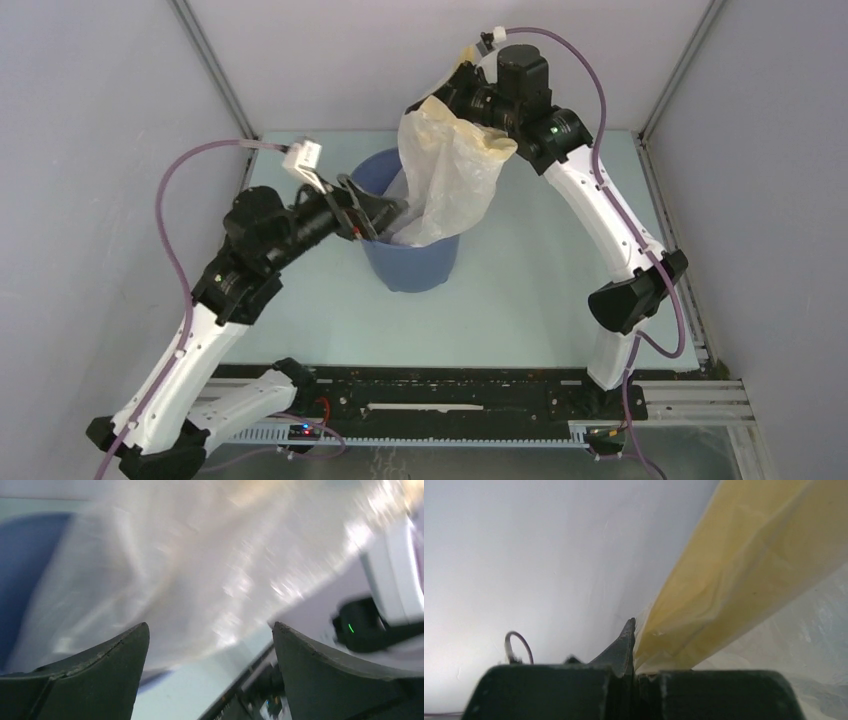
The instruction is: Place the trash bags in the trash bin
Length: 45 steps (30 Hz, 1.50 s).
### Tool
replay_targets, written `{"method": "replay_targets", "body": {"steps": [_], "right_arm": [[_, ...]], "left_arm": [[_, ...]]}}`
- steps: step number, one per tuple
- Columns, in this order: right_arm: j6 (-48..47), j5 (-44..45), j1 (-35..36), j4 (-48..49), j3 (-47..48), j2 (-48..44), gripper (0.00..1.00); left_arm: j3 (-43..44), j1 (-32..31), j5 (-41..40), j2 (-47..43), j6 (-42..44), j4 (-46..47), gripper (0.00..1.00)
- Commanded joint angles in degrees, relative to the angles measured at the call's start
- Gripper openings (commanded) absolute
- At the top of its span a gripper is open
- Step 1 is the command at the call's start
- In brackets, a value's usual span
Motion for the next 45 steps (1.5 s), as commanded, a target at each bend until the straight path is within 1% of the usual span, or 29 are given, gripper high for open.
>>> {"method": "replay_targets", "body": {"steps": [1, 2, 4, 5, 7, 8, 9, 10, 11, 12, 14, 15, 16, 19, 21, 23, 25, 26, 27, 29, 31, 32, 37, 41, 43, 44, 45], "right_arm": [[4.0, 1.3, -0.7, 3.5, 1.5, -0.3, 0.00], [4.4, 1.0, -0.7, 3.6, 1.9, -0.1, 0.00], [4.9, 0.6, -0.6, 3.6, 2.1, -0.3, 0.00], [5.1, 0.5, -0.6, 3.6, 1.8, -0.6, 0.00], [5.1, 0.7, -0.3, 3.9, 0.7, -1.5, 0.00], [5.2, 0.8, -0.3, 4.3, 0.0, -2.0, 0.00], [5.2, 0.8, -0.2, 4.6, -0.7, -2.4, 0.00], [5.4, 0.7, -0.1, 4.8, -1.2, -2.7, 0.00], [5.4, 0.6, -0.1, 4.8, -1.2, -2.7, 0.00], [5.4, 0.4, 0.0, 4.7, -1.2, -2.8, 0.00], [5.3, 0.1, 0.3, 4.6, -1.2, -2.9, 0.00], [5.1, 0.0, 0.5, 4.6, -1.2, -3.0, 0.00], [4.8, 0.0, 0.6, 4.5, -1.3, -3.1, 0.00], [3.3, 0.0, 1.1, 3.7, -1.5, -3.2, 0.00], [2.0, 0.1, 1.6, 3.0, -2.6, -3.3, 0.00], [0.3, 0.5, 2.4, 3.3, -4.8, -3.7, 0.00], [-1.8, 1.0, 3.3, 4.1, -7.3, -4.1, 0.00], [-2.8, 1.2, 3.7, 4.0, -8.2, -4.0, 0.00], [-3.5, 1.3, 3.8, 3.5, -8.6, -3.8, 0.00], [-4.7, 1.0, 3.9, 2.5, -8.8, -3.0, 0.00], [-6.2, 0.9, 4.0, 1.4, -8.5, -2.4, 0.00], [-7.0, 0.8, 4.1, 0.7, -8.2, -1.9, 0.00], [-10.8, 0.3, 4.1, -3.1, -5.7, 0.2, 0.00], [-15.7, 1.7, 4.3, -6.7, -1.9, 1.1, 0.00], [-17.9, 1.7, 4.7, -9.0, 0.7, 2.3, 0.00], [-18.9, 1.8, 5.0, -10.1, 1.9, 2.9, 0.00], [-19.5, 2.2, 5.5, -10.6, 2.6, 3.6, 0.00]], "left_arm": [[-2.8, -11.9, 4.7, 0.9, 8.1, 7.4, 1.00], [-2.2, -15.0, 1.3, 1.6, 11.3, 5.2, 1.00], [-1.0, -19.1, -5.9, 3.9, 14.5, 2.6, 1.00], [-0.1, -20.1, -8.4, 5.3, 15.4, 0.8, 1.00], [0.7, -20.9, -12.4, 7.6, 16.3, 0.4, 1.00], [1.1, -21.0, -14.5, 8.7, 16.5, 0.4, 0.99], [1.7, -21.0, -16.5, 10.0, 16.9, 0.3, 0.95], [2.8, -21.0, -19.8, 11.9, 17.4, -0.7, 0.91], [4.1, -20.9, -22.9, 13.4, 17.9, -1.9, 0.83], [5.6, -20.9, -27.0, 15.0, 18.1, -3.8, 0.71], [9.3, -20.1, -34.6, 18.0, 16.2, -9.1, 0.40], [10.7, -18.6, -36.2, 19.1, 15.1, -11.6, 0.31], [11.4, -17.3, -36.3, 19.8, 14.0, -13.3, 0.26], [9.6, -13.6, -32.8, 19.4, 11.4, -14.6, 0.22], [6.7, -13.0, -28.7, 17.8, 11.6, -13.1, 0.23], [2.2, -13.1, -24.2, 14.8, 12.0, -10.1, 0.27], [-2.4, -13.1, -23.4, 11.1, 11.1, -8.1, 0.33], [-4.0, -13.1, -23.9, 9.6, 10.9, -8.0, 0.41], [-5.1, -13.1, -23.6, 8.1, 11.2, -8.1, 0.53], [-6.4, -13.1, -21.0, 5.3, 12.4, -8.1, 0.73], [-7.1, -13.1, -19.6, 1.8, 13.2, -8.7, 0.84], [-7.3, -13.1, -19.6, 0.1, 13.6, -9.3, 0.86], [-6.5, -12.8, -26.4, -7.6, 11.8, -13.4, 0.95], [-2.3, -10.7, -30.7, -7.8, 8.0, -16.3, 1.00], [-0.2, -7.3, -33.0, -5.5, 3.4, -19.4, 1.00], [0.3, -4.3, -32.0, -4.4, 1.1, -20.2, 1.00], [0.2, -0.9, -27.9, -3.2, -1.1, -20.1, 1.00]]}}
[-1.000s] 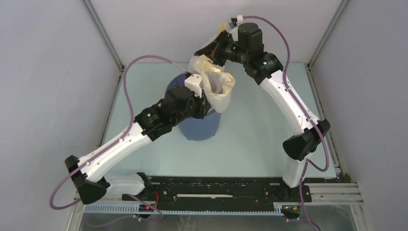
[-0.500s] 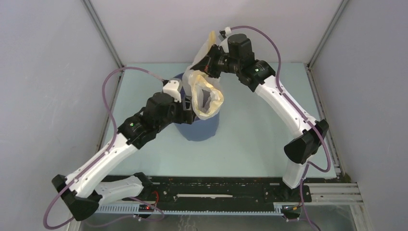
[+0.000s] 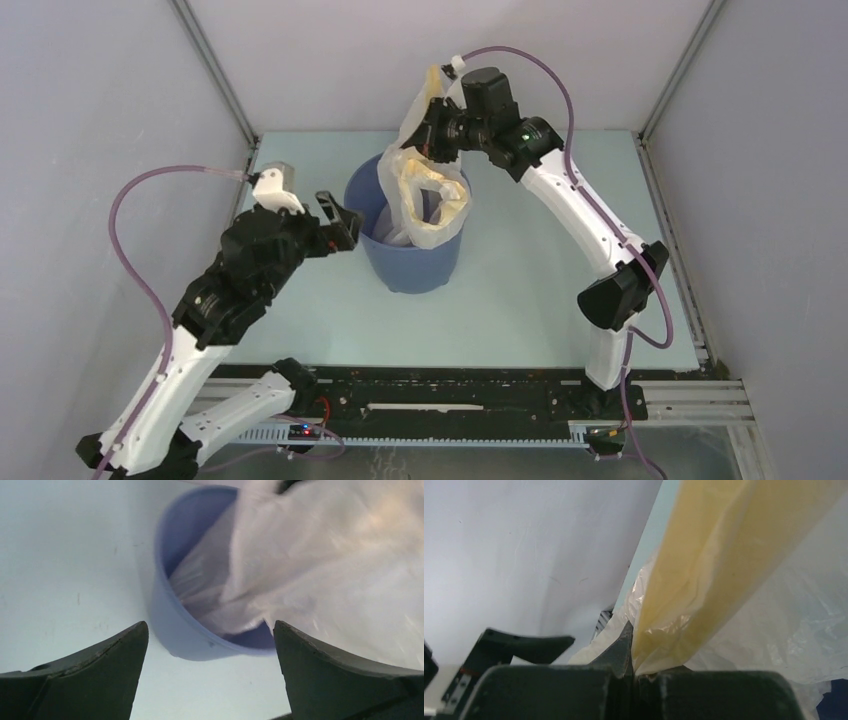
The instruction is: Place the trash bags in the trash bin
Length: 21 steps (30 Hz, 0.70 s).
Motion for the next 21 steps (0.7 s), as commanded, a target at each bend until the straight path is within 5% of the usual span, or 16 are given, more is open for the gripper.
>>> {"method": "replay_targets", "body": {"steps": [1, 7, 14, 21], "right_arm": [[-6.7, 1.6, 2.0, -3.3, 5.2, 1.3, 0.00], [-10.3, 6.0, 7.0, 0.7, -0.2, 2.8, 0.00], [-12.0, 8.1, 6.2, -0.7, -0.1, 3.7, 0.00], [-15.5, 8.3, 2.9, -3.1, -1.3, -0.8, 0.00]], "left_arm": [[2.7, 11.5, 4.6, 5.6, -10.9, -3.1, 1.00], [-3.2, 19.1, 20.9, 9.6, -18.5, 7.9, 0.92], [-7.9, 17.5, 28.1, 13.8, -21.4, 11.7, 0.51], [-8.4, 13.3, 30.7, 13.3, -23.3, 14.5, 0.49]]}}
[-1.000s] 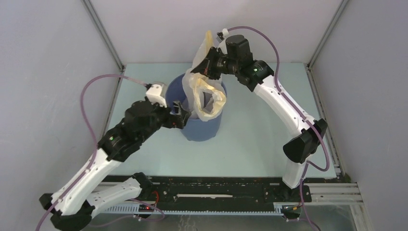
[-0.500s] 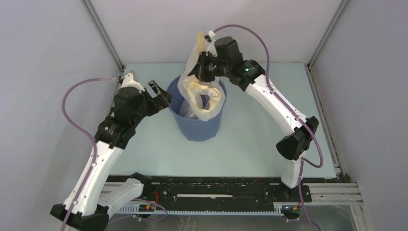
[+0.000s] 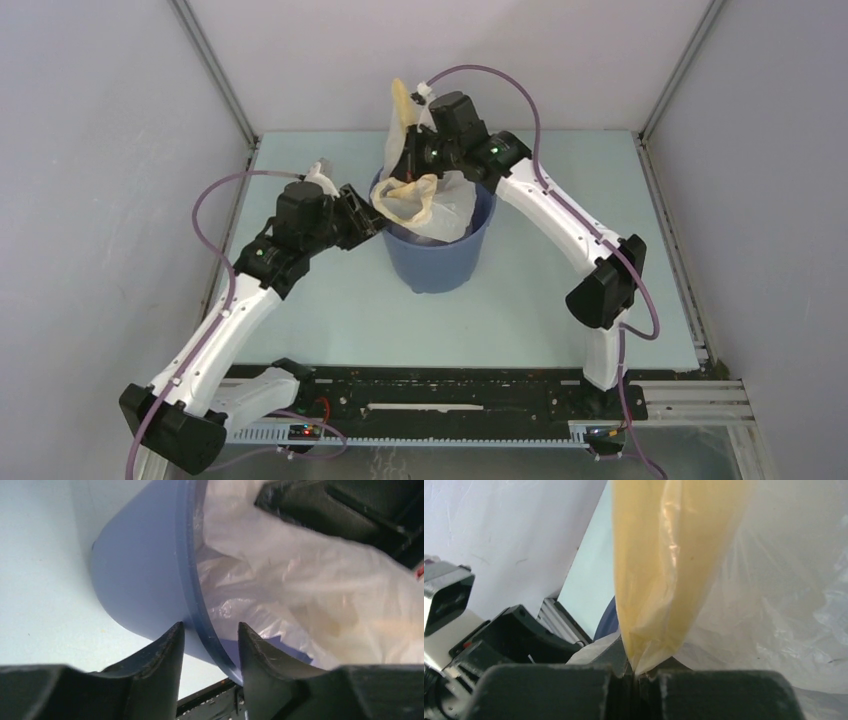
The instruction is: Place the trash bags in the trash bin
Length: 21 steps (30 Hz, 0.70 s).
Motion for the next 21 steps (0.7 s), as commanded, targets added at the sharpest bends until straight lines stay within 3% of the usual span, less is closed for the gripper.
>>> {"method": "replay_targets", "body": {"steps": [1, 4, 9, 16, 21], "right_arm": [[-3.7, 0.3, -2.7, -1.7, -0.5, -5.8, 0.00], [-4.4, -1.2, -3.8, -3.4, -0.6, -8.0, 0.00], [-6.5, -0.6, -3.2, -3.3, -1.5, -10.8, 0.00], [-8.5, 1.5, -1.2, -4.7, 1.0, -10.7, 0.00], [-8.9, 4.6, 0.6, -6.4, 3.7, -9.6, 0.00]], "left_arm": [[1.0, -1.8, 3.6, -1.2, -1.0, 2.2, 0.56], [3.9, -0.6, 0.9, -4.5, 1.7, -2.5, 0.78], [10.1, 3.4, -0.1, -8.8, 2.6, -5.9, 0.94], [26.3, 2.3, 7.7, -2.4, 4.0, 0.2, 0.97], [38.8, -8.2, 4.4, 5.3, 12.7, -7.3, 0.95]]}}
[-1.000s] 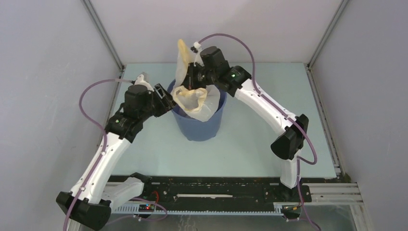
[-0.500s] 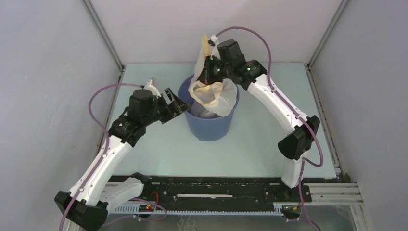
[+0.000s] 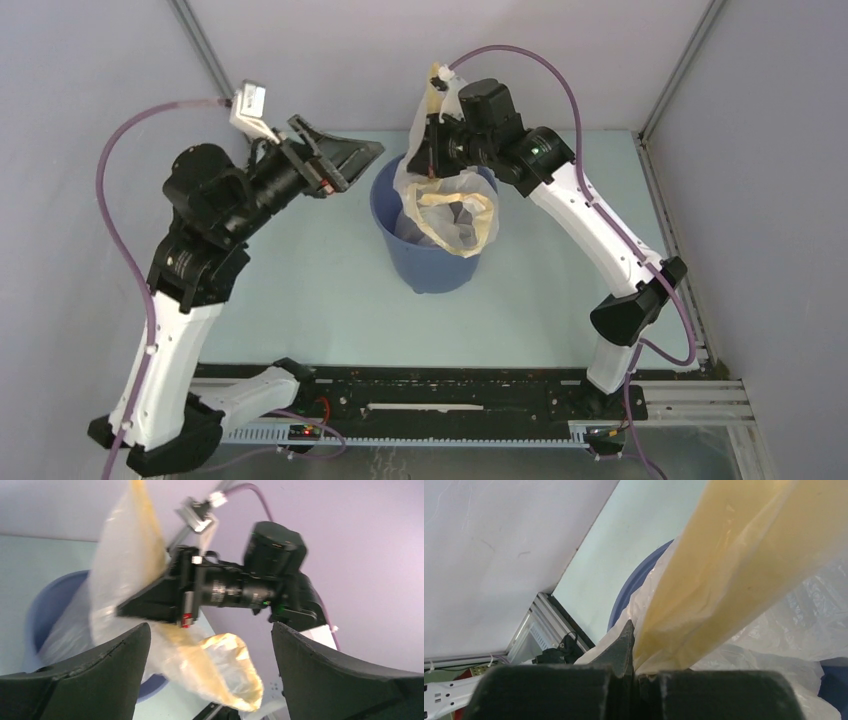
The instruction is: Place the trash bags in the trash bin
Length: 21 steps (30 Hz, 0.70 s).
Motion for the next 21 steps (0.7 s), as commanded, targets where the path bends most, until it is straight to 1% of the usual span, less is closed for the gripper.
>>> {"method": "replay_targets", "body": {"steps": [1, 5, 9, 12, 14, 15, 17, 18, 19, 21], "right_arm": [[-1.7, 3.9, 1.5, -1.7, 4.6, 0.3, 0.00], [-1.4, 4.7, 2.2, -2.1, 5.3, 0.3, 0.00], [-1.6, 5.6, 2.4, -2.1, 5.3, 0.1, 0.00], [-1.5, 5.7, 2.2, -2.2, 5.5, 0.2, 0.00], [-1.1, 5.5, 2.2, -2.3, 5.6, 0.2, 0.00], [-1.0, 5.5, 2.2, -2.3, 5.7, 0.3, 0.00], [-0.9, 5.3, 2.1, -2.4, 5.9, 0.4, 0.02], [-0.9, 5.3, 2.0, -2.5, 6.0, 0.4, 0.04], [-0.9, 5.2, 1.9, -2.7, 6.1, 0.4, 0.06], [-0.8, 4.9, 1.7, -3.0, 6.4, 0.4, 0.14]], "left_arm": [[8.2, -8.2, -1.9, 6.2, 9.6, -6.4, 0.94], [11.8, -14.5, -8.4, 8.9, 14.7, -12.8, 0.94], [16.7, -18.7, -16.0, 12.9, 19.0, -20.4, 0.93], [15.9, -20.3, -17.8, 13.5, 19.6, -21.8, 0.89], [13.9, -20.5, -17.2, 12.6, 19.1, -21.2, 0.80], [12.8, -20.5, -17.0, 12.3, 18.9, -21.1, 0.78], [11.0, -20.5, -17.1, 11.6, 18.5, -21.4, 0.74], [10.2, -20.6, -17.4, 11.3, 18.5, -21.6, 0.69], [9.9, -20.5, -18.6, 11.0, 18.3, -22.1, 0.61], [10.0, -20.5, -23.2, 10.6, 17.7, -23.5, 0.42]]}}
